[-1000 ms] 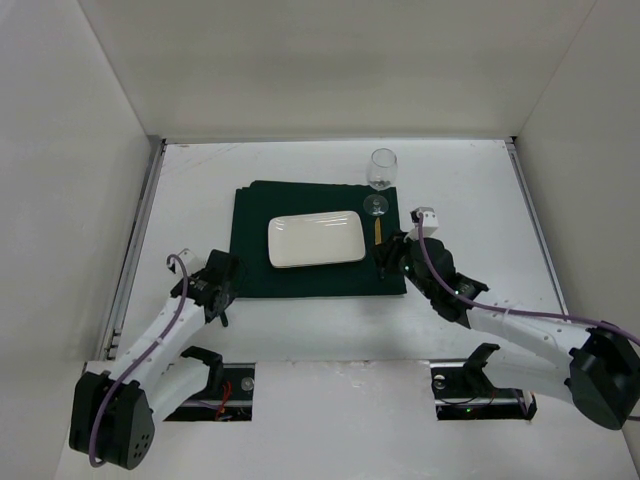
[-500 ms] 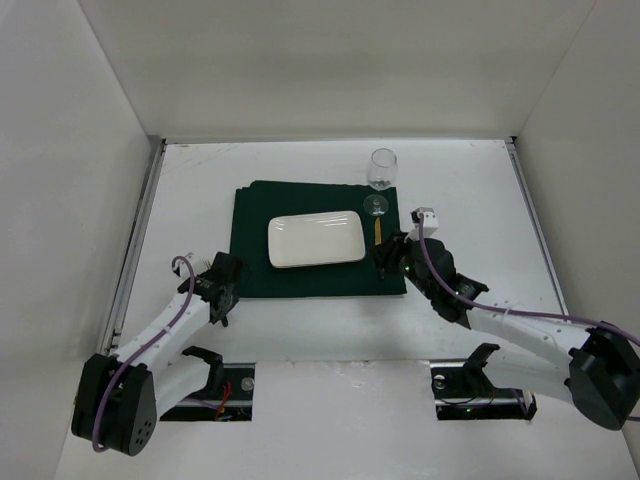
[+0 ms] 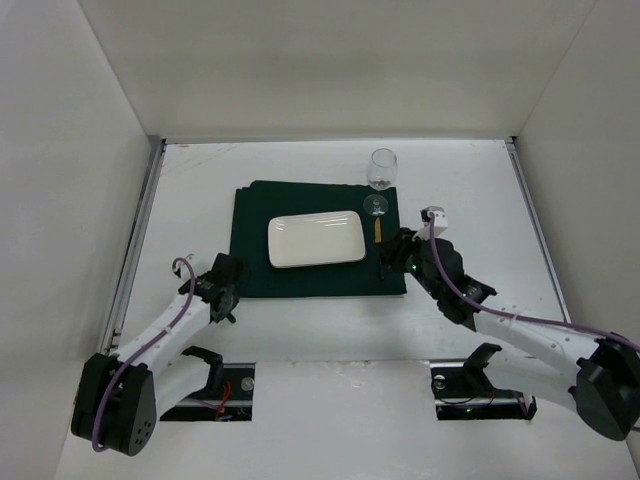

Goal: Set the dinner table for one person

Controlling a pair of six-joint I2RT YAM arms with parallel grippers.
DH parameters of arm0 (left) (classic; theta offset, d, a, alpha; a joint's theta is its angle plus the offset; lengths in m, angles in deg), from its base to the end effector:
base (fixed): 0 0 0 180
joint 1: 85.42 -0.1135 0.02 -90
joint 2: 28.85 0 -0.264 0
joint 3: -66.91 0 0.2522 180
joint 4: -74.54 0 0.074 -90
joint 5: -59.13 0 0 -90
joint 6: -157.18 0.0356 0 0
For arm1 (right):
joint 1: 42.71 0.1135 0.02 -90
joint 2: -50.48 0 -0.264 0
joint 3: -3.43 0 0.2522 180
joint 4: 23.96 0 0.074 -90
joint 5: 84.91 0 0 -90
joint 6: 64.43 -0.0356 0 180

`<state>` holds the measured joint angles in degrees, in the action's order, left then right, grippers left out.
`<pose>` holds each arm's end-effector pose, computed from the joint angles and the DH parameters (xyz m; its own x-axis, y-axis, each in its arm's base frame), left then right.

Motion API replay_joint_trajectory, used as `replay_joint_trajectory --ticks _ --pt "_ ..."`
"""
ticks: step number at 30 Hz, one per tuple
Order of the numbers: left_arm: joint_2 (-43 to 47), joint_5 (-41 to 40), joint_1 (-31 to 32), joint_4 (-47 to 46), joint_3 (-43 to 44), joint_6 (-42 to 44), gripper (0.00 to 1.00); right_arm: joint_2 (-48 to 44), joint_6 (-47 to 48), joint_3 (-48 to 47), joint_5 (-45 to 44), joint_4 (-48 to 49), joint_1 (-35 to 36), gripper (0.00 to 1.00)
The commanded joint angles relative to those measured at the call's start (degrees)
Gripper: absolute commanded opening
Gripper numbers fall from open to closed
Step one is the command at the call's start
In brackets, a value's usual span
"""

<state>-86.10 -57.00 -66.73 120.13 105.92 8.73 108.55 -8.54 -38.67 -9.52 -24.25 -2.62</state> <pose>0.1598 -0.0375 0.1615 -0.5332 -0.6273 -0.5676 -0.6702 0.7226 -0.1690 0.1794 0.1393 0.2378 -0.4229 0.3533 -0.8345 -0.2425 0.8432 0.4799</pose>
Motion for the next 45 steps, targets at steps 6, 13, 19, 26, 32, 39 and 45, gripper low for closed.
replay_joint_trajectory --ticks 6,13,19,26,32,39,45 --pt "0.3 2.66 -0.11 -1.16 -2.75 -2.19 0.18 -1.99 -0.26 0.21 -0.95 1.82 -0.42 0.41" --pt "7.85 -0.4 1.11 6.29 2.59 -0.17 0.11 -1.29 -0.43 0.21 -0.77 1.82 -0.68 0.41" --pt "7.0 -4.98 5.51 12.2 13.31 6.94 0.11 -0.32 -0.52 0.04 -0.24 1.99 -0.59 0.41" --pt "-11.01 -3.85 9.11 0.44 23.42 21.88 0.12 0.38 -0.61 0.04 -0.24 2.34 -0.59 0.41" --pt "-24.03 -6.03 11.58 -5.29 30.11 32.34 0.12 0.73 -0.7 0.21 -0.42 2.7 -0.68 0.41" --pt "-30.72 -5.69 10.61 -8.98 29.76 34.64 0.13 2.67 -0.87 -0.05 -0.24 2.87 -0.77 0.41" --pt "-33.88 -6.21 10.53 -10.04 29.5 34.81 0.14 1.79 -1.05 0.3 -0.24 2.96 -1.29 0.41"
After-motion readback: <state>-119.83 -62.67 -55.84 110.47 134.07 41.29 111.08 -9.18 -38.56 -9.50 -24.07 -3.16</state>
